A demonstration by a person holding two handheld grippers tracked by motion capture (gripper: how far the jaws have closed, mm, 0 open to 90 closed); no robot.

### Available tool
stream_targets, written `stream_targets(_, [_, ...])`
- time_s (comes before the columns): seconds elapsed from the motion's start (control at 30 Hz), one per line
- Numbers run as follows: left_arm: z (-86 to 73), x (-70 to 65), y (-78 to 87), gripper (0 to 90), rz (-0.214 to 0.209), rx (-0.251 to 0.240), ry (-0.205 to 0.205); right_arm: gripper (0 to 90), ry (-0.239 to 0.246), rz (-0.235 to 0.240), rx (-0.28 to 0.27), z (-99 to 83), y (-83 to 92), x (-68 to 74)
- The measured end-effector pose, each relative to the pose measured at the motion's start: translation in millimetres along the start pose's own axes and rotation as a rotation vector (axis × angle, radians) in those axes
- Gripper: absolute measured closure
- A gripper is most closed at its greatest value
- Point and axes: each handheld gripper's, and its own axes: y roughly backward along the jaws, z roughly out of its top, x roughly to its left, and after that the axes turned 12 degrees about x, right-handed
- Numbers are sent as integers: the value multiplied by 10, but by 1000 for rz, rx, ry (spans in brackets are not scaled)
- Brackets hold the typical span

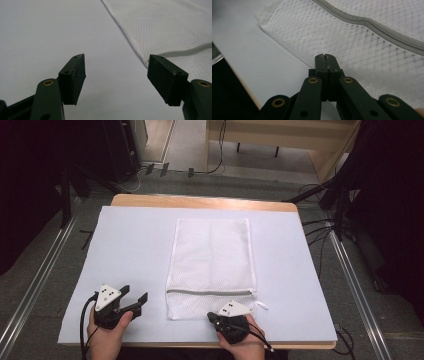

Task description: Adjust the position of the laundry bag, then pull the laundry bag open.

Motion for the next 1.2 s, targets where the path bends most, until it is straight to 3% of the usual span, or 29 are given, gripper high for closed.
stream_targets(0.13, [5,-26,-4,314,-7,2,-9,875,3,-17,-10,-52,71,38])
stream_targets(0.17, [2,-44,-7,313,-9,3,-11,655,-30,-36,-61,-66,200,7])
stream_targets(0.2, [2,-44,-7,313,-9,3,-11,655,-30,-36,-61,-66,200,7])
stream_targets(0.23, [-3,-53,-12,313,-11,3,-13,577,-74,-44,-103,-99,381,-95])
stream_targets(0.27, [-3,-53,-12,313,-11,3,-13,577,-74,-44,-103,-99,381,-95])
stream_targets(0.3, [-4,-55,-13,313,-14,6,-15,551,-101,-65,-127,-131,477,-164])
stream_targets(0.33, [-3,-56,-15,313,-14,7,-18,508,-149,-137,-158,-220,646,-342])
stream_targets(0.37, [0,-61,-19,313,-16,4,-17,498,-176,-170,-167,-278,711,-442])
stream_targets(0.47, [5,-72,-24,313,-16,6,-14,462,-228,-221,-168,-401,791,-647])
stream_targets(0.5, [11,-87,-34,313,-20,6,-17,436,-267,-255,-147,-500,816,-842])
stream_targets(0.53, [11,-87,-34,313,-20,6,-17,436,-267,-255,-147,-500,816,-842])
stream_targets(0.57, [15,-115,-43,313,-23,9,-23,399,-295,-250,-139,-559,809,-988])
stream_targets(0.6, [15,-115,-43,313,-23,9,-23,399,-295,-250,-139,-559,809,-988])
stream_targets(0.63, [18,-147,-51,313,-31,6,-30,367,-310,-229,-135,-563,784,-1080])
stream_targets(0.83, [28,-221,-75,312,-37,6,-52,298,-277,-184,-125,-467,683,-1138])
stream_targets(0.97, [50,-272,-74,311,-44,2,-63,232,-247,-165,-72,-438,578,-1137])
stream_targets(1.03, [59,-299,-72,311,-57,-2,-62,228,-246,-167,-46,-434,535,-1158])
stream_targets(1.13, [68,-349,-75,311,-66,-1,-70,263,-254,-165,-49,-424,527,-1170])
stream_targets(1.2, [83,-443,-84,305,-66,-10,-87,327,-246,-170,-52,-406,504,-1174])
